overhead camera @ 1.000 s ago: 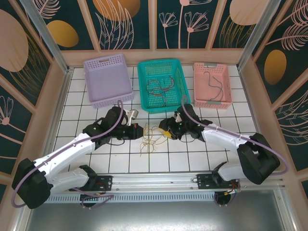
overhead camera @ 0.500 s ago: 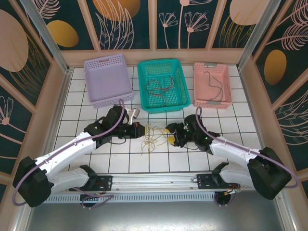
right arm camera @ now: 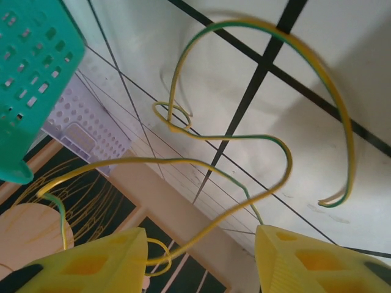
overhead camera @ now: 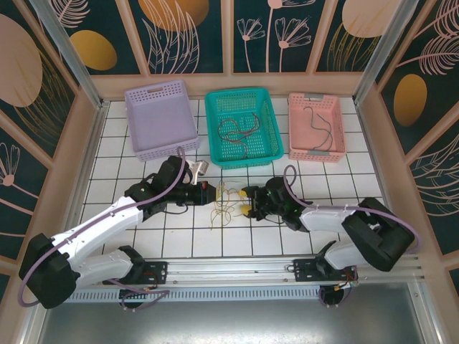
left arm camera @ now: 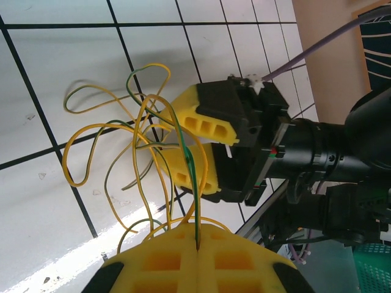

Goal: Untangle the cables

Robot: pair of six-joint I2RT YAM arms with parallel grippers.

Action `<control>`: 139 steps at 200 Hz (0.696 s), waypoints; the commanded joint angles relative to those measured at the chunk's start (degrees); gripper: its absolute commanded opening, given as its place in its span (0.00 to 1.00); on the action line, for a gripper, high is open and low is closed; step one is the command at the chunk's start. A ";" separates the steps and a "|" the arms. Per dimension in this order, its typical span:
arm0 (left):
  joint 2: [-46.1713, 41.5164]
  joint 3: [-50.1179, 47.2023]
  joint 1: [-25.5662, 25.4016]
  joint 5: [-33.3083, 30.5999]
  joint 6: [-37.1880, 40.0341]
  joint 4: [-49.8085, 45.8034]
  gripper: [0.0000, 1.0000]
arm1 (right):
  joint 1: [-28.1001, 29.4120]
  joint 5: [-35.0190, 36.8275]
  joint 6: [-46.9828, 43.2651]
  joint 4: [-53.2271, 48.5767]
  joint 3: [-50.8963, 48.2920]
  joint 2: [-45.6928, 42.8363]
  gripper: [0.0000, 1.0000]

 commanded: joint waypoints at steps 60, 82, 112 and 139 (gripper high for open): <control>-4.32 2.91 -0.38 -22.80 -2.35 -12.68 0.00 | -11.72 5.37 -24.33 -31.52 5.35 -13.91 0.00; -5.17 2.38 -0.35 -27.51 -4.36 -15.49 0.00 | -20.13 2.59 -32.96 -37.17 4.13 -20.80 0.00; -3.58 0.66 -0.34 -29.85 -7.12 -17.33 0.00 | -23.86 0.79 -41.42 -43.01 6.80 -21.39 0.00; -0.63 1.82 -0.41 -37.65 -10.12 -24.04 0.00 | -24.43 3.76 -44.61 -46.43 8.50 -22.91 0.00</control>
